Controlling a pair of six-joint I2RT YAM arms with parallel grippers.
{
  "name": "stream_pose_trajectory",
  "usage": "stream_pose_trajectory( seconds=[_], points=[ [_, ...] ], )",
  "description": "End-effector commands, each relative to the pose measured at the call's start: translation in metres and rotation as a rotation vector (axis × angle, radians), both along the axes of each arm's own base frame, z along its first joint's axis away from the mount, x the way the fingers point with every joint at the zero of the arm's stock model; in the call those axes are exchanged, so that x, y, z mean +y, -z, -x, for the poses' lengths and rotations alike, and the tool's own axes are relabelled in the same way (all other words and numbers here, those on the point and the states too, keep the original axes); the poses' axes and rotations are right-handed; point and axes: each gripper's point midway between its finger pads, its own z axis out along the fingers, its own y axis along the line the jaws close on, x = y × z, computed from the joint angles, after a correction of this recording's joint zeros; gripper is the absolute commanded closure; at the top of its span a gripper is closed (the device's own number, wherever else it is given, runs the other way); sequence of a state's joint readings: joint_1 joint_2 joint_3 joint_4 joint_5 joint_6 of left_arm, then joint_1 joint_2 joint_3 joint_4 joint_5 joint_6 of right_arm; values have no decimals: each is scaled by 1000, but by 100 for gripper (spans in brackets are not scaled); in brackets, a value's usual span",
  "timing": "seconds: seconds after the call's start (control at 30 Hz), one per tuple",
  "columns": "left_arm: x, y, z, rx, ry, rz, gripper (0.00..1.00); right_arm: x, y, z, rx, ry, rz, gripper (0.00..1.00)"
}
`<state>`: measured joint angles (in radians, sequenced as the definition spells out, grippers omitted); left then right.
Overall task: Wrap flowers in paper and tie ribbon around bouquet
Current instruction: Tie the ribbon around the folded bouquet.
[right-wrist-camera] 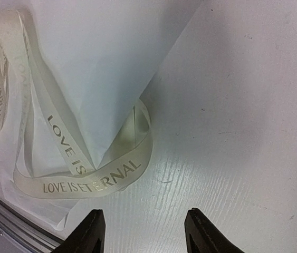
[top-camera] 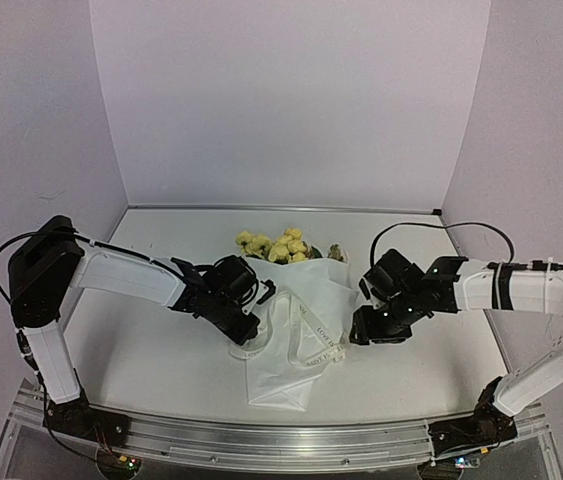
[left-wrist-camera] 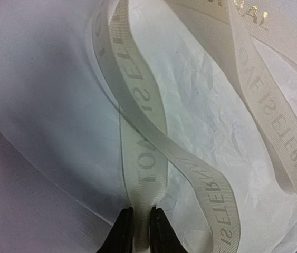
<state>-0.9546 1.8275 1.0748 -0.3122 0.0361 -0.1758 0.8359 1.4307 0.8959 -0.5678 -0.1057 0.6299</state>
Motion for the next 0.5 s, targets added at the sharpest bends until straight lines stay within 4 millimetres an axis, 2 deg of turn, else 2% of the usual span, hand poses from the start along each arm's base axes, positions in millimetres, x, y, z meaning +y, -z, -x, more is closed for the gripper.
stream_pose_trajectory(
  seconds=[0.0, 0.1, 0.2, 0.47],
  points=[
    [-7, -23, -15, -78, -13, 26, 92, 10, -8, 8, -68, -131, -10, 47],
    [-4, -27, -19, -100, -27, 25, 97, 20, -3, 13, -143, -231, -26, 48],
    [-2, -30, -21, -111, -36, 27, 100, 29, 4, 16, -194, -297, -65, 55],
    [1, -35, -24, -117, -50, 38, 100, 41, 26, 22, -294, -438, -68, 53]
  ],
)
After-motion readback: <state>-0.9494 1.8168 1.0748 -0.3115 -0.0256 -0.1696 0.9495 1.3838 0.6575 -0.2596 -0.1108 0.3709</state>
